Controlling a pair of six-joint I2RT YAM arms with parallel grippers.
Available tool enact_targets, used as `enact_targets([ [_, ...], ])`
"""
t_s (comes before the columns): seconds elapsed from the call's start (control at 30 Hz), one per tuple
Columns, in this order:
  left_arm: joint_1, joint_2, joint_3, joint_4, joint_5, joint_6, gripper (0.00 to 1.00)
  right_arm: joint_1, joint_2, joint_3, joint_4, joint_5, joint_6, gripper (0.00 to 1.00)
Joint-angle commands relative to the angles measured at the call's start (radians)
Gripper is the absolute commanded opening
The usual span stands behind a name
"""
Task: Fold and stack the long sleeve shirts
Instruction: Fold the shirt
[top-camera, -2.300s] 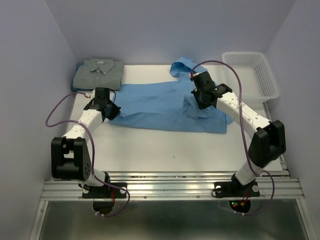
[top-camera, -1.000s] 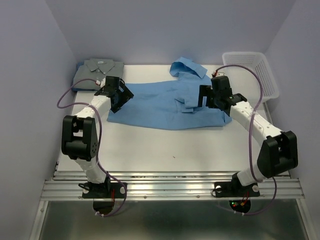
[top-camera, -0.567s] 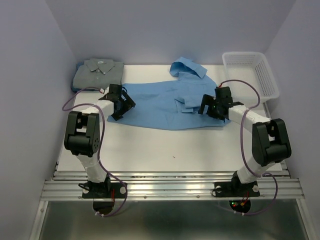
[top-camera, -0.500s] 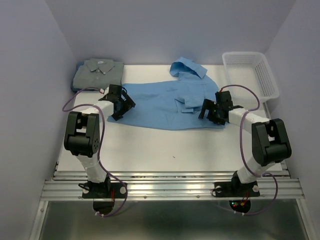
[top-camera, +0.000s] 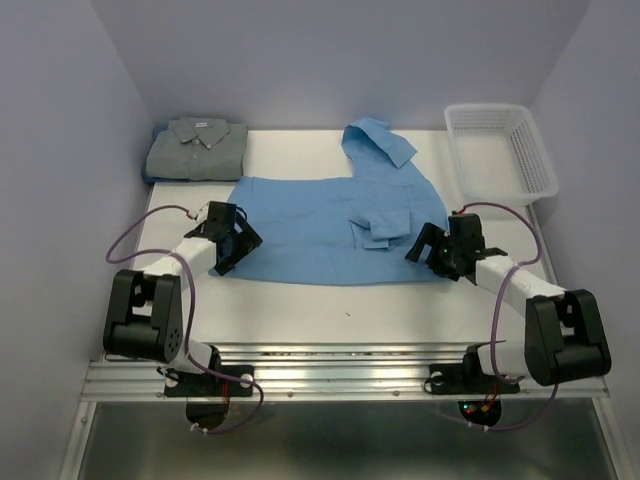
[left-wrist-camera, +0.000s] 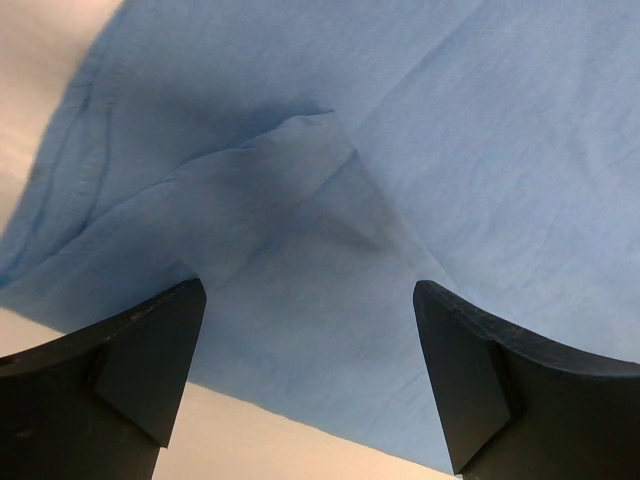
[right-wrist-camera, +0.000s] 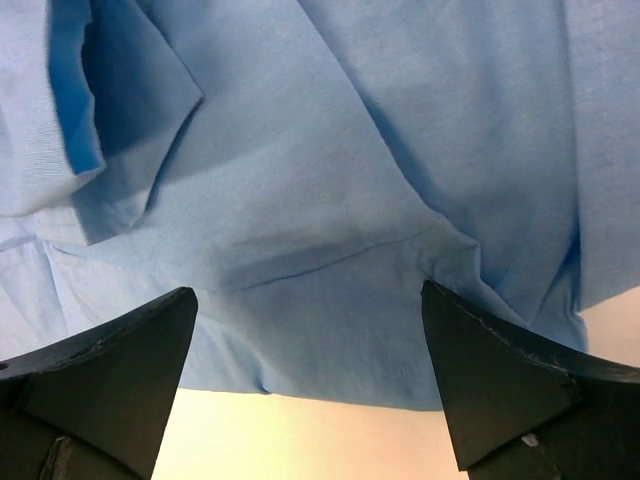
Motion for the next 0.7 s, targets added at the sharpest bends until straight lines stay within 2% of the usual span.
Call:
enact_targets([
  [0.0, 0.000, -0.115, -0.078, -0.180, -0.056, 0.007, 0.99, -0.007, -0.087, -0.071, -0.254, -0.008, 0.021, 1.00],
  [0.1, -0.022, -0.215, -0.039, -0.167, -0.004, 0.030, 0.99, -0.007, -0.167, -0.039, -0.273, -0.060, -0.029, 1.00],
  [0.17, -0.057, -0.267, 0.039, -0.139, 0.019, 0.046, 0.99, -0.007, -0.209, 0.028, -0.297, -0.053, -0.060, 1.00],
  [0.27, -0.160, -0.284, 0.112, -0.053, 0.106, 0.041, 0.99, -0.007, -0.226, 0.079, -0.316, -0.028, -0.063, 1.00],
  [0.4, -0.293, -0.204, 0.136, 0.103, 0.277, -0.017, 0.99, -0.007, -0.213, 0.079, -0.316, -0.080, -0.054, 1.00],
  [0.53, -0.439, -0.018, 0.191, 0.240, 0.348, -0.059, 0.99, -0.007, -0.215, 0.059, -0.313, -0.082, -0.063, 1.00],
  [0.57, -0.456, -0.017, 0.207, 0.260, 0.364, -0.068, 0.99, -0.007, -0.215, 0.058, -0.313, -0.077, -0.065, 1.00],
  [0.63, -0.506, 0.122, 0.262, 0.325, 0.416, -0.089, 0.99, -0.007, -0.209, 0.059, -0.311, -0.068, -0.071, 1.00],
  [0.67, -0.520, 0.122, 0.285, 0.338, 0.432, -0.095, 0.99, -0.007, -0.207, 0.061, -0.311, -0.065, -0.069, 1.00],
])
